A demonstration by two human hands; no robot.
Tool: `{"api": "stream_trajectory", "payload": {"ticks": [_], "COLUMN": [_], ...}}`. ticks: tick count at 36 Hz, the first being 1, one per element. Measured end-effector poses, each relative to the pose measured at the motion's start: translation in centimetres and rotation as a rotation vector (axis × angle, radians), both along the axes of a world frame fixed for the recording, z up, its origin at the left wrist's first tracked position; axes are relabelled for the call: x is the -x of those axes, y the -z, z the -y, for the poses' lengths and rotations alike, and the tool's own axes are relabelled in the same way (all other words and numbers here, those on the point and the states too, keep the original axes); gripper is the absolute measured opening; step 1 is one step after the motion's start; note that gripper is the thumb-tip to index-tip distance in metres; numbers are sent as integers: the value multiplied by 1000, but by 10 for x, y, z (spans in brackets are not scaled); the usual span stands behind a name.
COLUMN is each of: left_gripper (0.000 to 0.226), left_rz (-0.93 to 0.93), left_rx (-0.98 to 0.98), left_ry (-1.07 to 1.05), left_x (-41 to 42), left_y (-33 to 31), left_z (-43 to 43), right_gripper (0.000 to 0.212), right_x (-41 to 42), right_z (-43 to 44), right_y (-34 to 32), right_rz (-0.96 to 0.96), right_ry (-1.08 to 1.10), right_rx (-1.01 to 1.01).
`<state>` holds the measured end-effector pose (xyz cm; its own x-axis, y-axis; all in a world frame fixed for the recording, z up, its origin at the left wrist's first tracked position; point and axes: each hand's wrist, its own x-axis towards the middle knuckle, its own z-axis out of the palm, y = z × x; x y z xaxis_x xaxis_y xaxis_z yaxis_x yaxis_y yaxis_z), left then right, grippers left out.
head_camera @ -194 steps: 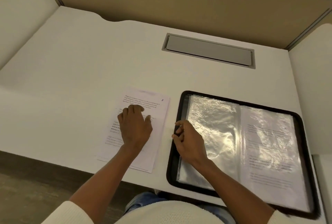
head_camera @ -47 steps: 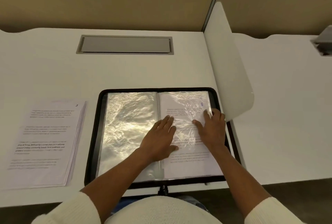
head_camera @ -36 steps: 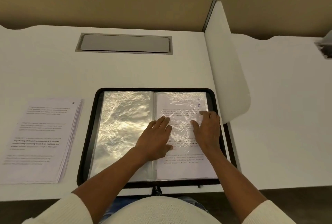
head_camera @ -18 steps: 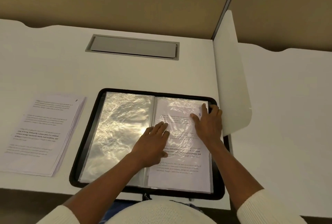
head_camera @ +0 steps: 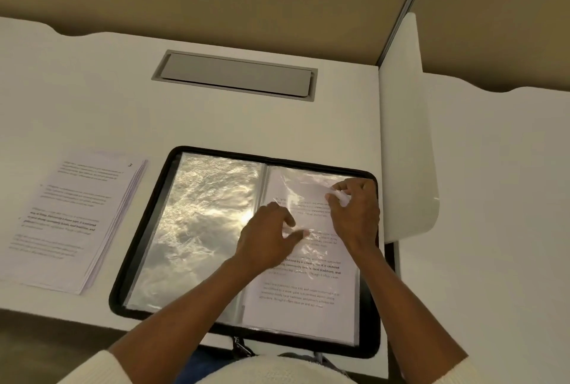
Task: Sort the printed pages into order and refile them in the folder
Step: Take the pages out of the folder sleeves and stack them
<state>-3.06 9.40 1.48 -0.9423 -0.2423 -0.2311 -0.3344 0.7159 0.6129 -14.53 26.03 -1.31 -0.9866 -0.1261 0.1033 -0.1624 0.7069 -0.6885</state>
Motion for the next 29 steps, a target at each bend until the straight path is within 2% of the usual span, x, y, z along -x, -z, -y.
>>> {"api": "stream_trajectory", "payload": {"ticks": [5,7,9,14,17,21,24,29], "left_gripper": [67,80,80,31,25,29,28,20], "left_rz": [198,276,330,374,328,247,235,213], "left_rx": [-630,-797,-879,-868,-874,-860,-858,-875], "left_ry": [-545,-641,-695,-764,-794,-825,-836,-859], "left_x": [45,60,72,92,92,90,90,91], "left_y": [-23,-27,-27,-24,-25,-24,-20,-19], "left_z": [-7,-3,0,5,4,0,-4,-8], "right_gripper": [20,21,24,34,58,86,76,33], "right_x": [-8,-7,-7,-7,-5,4,19,62], "right_z": [0,0,-1,-1,0,8,16,34], "right_y": [-8,-7,-6,-11,-20,-41,-54,-71], "right_rz": [-33,-38,-51,-60,47,189,279,457], "right_ry": [-49,-61,-75,-95,-89,-39,-37,-153], "right_rx": [18,13,21,89,209,324,243,-108]}}
